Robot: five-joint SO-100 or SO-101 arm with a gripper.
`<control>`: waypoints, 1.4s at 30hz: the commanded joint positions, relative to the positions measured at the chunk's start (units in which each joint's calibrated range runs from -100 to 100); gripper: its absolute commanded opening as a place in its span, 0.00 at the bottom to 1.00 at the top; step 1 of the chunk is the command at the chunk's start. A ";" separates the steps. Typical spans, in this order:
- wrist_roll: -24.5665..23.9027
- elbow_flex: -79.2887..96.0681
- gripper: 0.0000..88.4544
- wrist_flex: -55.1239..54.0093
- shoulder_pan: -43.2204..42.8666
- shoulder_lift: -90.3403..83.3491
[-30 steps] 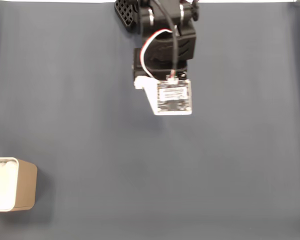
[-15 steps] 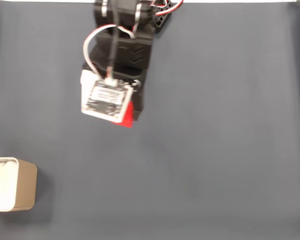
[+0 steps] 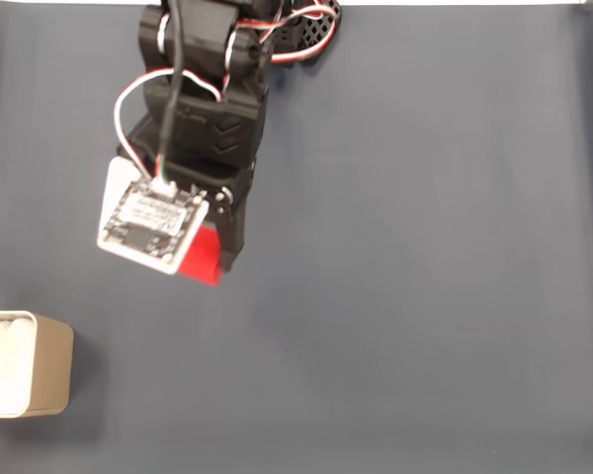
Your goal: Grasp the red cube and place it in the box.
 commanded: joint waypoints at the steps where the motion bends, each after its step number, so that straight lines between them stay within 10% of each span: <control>1: -0.05 -7.42 0.01 0.78 1.34 1.55; 42: 0.98 -41.64 0.01 1.10 11.28 27.55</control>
